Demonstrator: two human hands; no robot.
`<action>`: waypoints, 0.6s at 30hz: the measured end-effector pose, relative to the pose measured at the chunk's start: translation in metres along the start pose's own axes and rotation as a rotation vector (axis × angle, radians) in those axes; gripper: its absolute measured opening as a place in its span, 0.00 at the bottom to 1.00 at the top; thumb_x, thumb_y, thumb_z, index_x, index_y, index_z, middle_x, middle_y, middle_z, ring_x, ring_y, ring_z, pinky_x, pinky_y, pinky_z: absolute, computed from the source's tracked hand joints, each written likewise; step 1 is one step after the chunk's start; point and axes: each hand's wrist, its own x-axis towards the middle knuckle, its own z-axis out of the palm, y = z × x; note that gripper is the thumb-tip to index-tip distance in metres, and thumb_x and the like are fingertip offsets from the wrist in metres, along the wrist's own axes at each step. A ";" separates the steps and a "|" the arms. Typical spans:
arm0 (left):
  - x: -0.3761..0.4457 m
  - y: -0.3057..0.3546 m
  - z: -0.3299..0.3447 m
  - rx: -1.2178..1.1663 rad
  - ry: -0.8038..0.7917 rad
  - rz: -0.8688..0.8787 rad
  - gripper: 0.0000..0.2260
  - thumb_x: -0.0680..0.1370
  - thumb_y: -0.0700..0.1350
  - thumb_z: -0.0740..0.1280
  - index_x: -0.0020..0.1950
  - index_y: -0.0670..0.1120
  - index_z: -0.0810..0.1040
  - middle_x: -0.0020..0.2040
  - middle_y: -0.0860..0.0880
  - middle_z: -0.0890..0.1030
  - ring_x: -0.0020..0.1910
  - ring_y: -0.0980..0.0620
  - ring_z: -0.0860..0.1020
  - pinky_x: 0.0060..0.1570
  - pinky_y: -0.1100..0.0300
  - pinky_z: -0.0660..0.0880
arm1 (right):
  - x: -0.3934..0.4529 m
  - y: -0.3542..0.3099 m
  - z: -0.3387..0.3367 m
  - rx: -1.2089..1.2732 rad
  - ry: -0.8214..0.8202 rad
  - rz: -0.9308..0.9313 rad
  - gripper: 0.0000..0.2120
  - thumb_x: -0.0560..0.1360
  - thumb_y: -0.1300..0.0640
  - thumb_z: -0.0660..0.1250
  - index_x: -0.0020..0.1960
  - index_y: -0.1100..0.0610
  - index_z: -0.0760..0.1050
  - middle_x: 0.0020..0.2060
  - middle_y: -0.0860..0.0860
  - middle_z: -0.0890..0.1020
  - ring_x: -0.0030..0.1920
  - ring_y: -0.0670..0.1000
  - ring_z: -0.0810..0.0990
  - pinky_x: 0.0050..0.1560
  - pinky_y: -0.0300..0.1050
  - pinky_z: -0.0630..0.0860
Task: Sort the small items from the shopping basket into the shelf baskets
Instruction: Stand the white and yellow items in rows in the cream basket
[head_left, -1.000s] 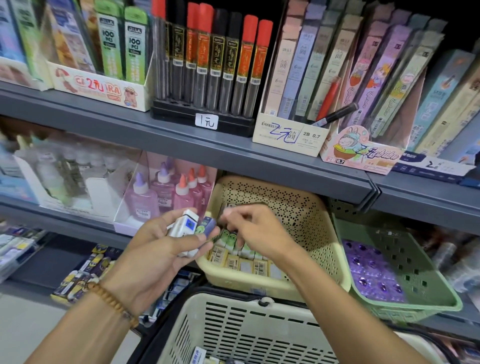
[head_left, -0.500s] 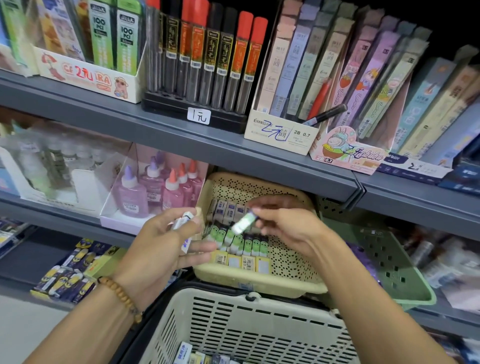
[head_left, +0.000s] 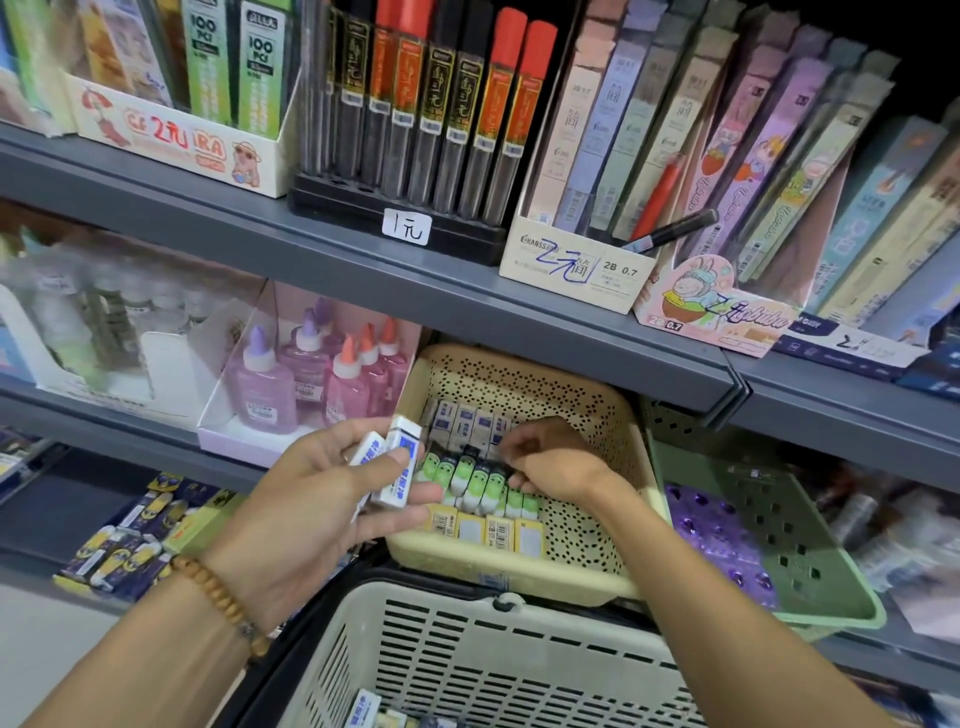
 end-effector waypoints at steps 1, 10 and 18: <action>0.000 0.000 0.000 0.003 0.003 0.008 0.10 0.77 0.34 0.64 0.58 0.40 0.77 0.52 0.39 0.83 0.45 0.40 0.85 0.35 0.57 0.81 | 0.000 -0.002 0.001 -0.080 0.009 -0.051 0.10 0.79 0.62 0.64 0.52 0.50 0.79 0.55 0.49 0.82 0.47 0.46 0.81 0.48 0.39 0.78; -0.001 0.003 -0.001 -0.049 0.017 0.014 0.11 0.77 0.33 0.65 0.59 0.36 0.76 0.51 0.37 0.83 0.48 0.42 0.84 0.39 0.57 0.82 | -0.001 -0.009 0.013 -0.295 -0.095 -0.172 0.15 0.80 0.59 0.61 0.63 0.47 0.77 0.67 0.47 0.75 0.51 0.44 0.76 0.46 0.30 0.69; -0.002 0.001 0.004 0.002 0.000 -0.026 0.14 0.75 0.31 0.67 0.60 0.37 0.76 0.52 0.38 0.84 0.49 0.43 0.84 0.45 0.52 0.82 | -0.048 -0.048 0.012 0.332 -0.051 -0.355 0.09 0.74 0.42 0.69 0.51 0.44 0.82 0.32 0.38 0.82 0.30 0.38 0.76 0.32 0.32 0.72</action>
